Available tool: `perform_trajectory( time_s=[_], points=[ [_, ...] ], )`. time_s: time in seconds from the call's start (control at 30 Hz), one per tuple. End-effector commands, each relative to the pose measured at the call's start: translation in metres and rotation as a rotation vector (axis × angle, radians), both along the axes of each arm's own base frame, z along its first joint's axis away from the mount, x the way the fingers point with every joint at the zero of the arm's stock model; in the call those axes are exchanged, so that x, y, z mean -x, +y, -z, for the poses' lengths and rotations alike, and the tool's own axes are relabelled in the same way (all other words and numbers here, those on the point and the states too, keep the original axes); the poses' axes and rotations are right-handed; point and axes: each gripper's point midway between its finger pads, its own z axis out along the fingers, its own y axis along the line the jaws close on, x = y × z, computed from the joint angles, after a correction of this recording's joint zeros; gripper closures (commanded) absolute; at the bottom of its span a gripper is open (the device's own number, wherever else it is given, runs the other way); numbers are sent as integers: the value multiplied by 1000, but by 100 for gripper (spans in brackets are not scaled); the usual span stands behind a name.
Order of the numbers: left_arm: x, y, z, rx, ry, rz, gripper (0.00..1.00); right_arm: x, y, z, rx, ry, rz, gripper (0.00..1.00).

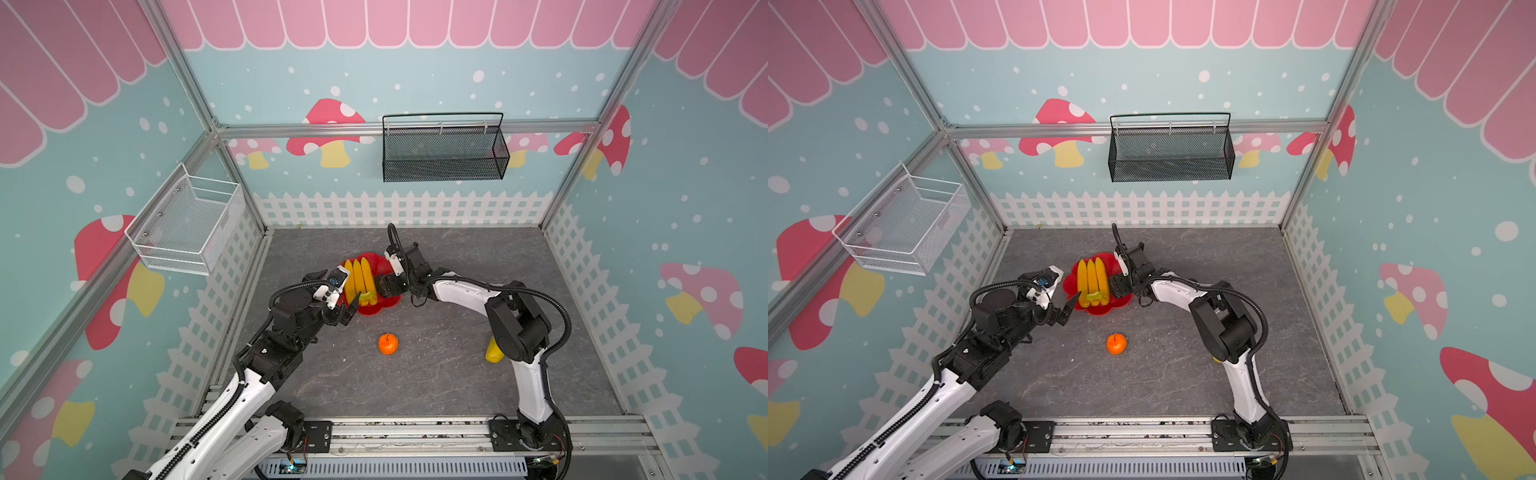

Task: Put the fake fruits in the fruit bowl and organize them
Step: 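Move the right gripper to the second avocado and grasp it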

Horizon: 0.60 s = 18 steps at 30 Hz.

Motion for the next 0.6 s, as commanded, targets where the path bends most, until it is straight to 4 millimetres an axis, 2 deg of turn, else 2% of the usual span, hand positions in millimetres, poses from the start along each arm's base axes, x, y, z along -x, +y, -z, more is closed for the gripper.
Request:
perform_trajectory(
  time_s=[0.0, 0.03, 0.07, 0.1, 0.13, 0.27, 0.33, 0.37, 0.43, 0.57],
  points=[
    [4, -7, -2, 40, -8, 48, 0, -1, -20, -42, 23, -96, 67, 20],
    [5, -9, -1, 41, -3, 60, 0, -1, -35, -46, 34, -108, 106, 18],
    [6, -12, 0, 43, 3, 76, 0, -1, -53, -41, 49, -100, 149, 17],
    [7, -15, 1, 44, 8, 93, 0, 0, -70, -51, 36, -108, 188, 17],
    [8, -18, 2, 47, 14, 111, 0, 0, -92, -50, 29, -97, 236, 17],
    [6, -24, 10, 46, 47, 129, 0, 4, -179, -35, 96, -76, 434, 15],
    [6, -28, 14, 39, 64, 140, 0, 9, -206, -24, 123, -52, 486, 15],
    [6, -30, 17, 35, 70, 148, 0, 11, -216, -17, 122, -32, 503, 15],
    [6, -33, 23, 12, 85, 153, 0, 12, -225, -4, 105, 15, 505, 14],
    [8, -36, 31, -32, 93, 152, 0, 13, -226, 14, 93, 74, 493, 15]
  ],
)
